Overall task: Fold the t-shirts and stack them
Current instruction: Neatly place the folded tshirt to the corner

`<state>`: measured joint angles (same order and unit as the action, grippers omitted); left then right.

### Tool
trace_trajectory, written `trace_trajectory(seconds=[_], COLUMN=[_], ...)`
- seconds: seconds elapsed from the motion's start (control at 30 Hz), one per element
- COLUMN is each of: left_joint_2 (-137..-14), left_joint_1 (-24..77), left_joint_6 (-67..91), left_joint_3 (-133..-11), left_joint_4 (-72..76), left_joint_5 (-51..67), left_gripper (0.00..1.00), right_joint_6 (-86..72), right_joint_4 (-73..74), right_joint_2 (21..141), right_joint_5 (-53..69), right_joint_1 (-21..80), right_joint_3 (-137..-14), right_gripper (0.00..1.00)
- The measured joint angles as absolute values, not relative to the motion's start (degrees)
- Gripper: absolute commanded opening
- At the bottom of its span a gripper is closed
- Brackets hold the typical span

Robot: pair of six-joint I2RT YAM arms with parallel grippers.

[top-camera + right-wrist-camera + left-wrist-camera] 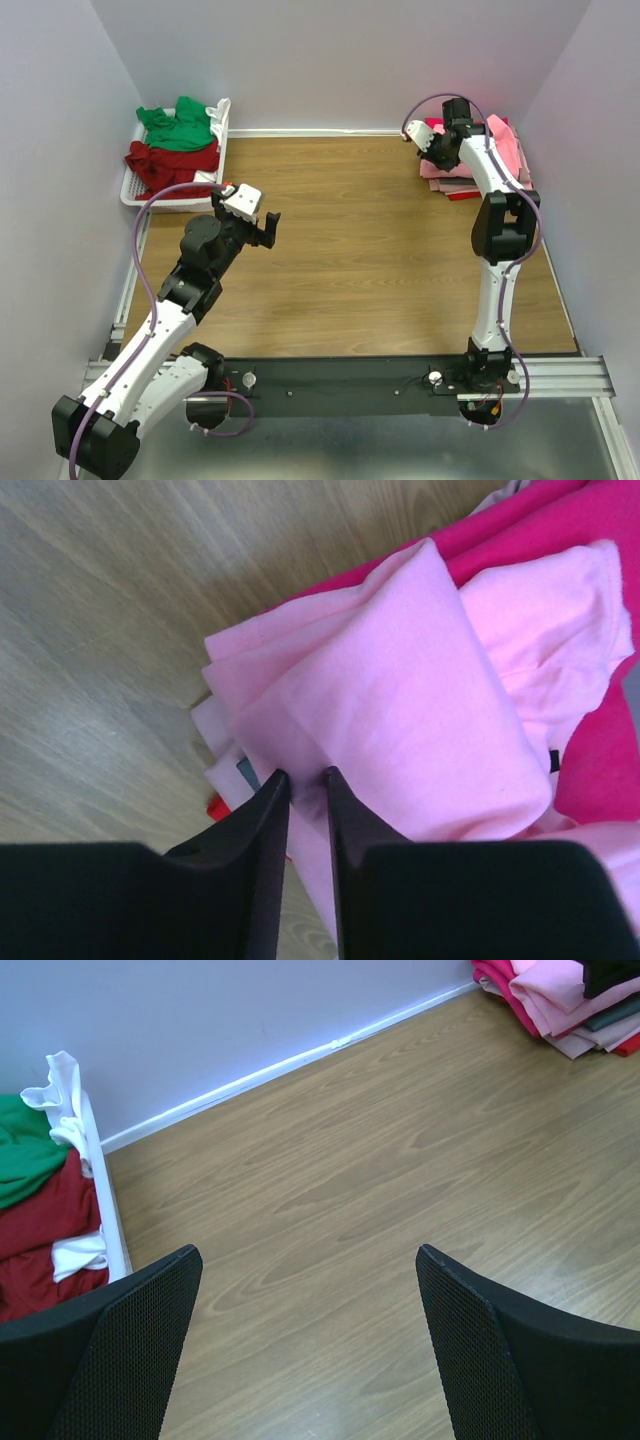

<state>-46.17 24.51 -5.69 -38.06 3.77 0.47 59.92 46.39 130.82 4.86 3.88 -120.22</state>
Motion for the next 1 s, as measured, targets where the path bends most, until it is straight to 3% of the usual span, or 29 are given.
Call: trace_trajectory(seconds=[0.13, 0.27, 1.0], left_joint_2=[-46.19, -46.19, -47.24], left_joint_1=[24.51, 24.51, 24.51], left_joint_6=[-5.72, -5.69, -5.72], left_joint_3=[-38.06, -38.06, -38.06], left_joint_4=[3.77, 3.77, 3.81], left_joint_5=[0.49, 0.49, 0.49], left_gripper=[0.95, 0.95, 0.95], right_joint_6=[59.9, 59.81, 57.67], right_joint_4=[45.91, 45.74, 37.04], right_joint_2=[130.82, 130.82, 136.35], right_joint_5=[4.45, 4.27, 2.17], right_joint_1=[3.88, 3.88, 4.01], right_joint_3=[-120.55, -120.7, -132.09], right_gripper=[0.1, 0.02, 0.0])
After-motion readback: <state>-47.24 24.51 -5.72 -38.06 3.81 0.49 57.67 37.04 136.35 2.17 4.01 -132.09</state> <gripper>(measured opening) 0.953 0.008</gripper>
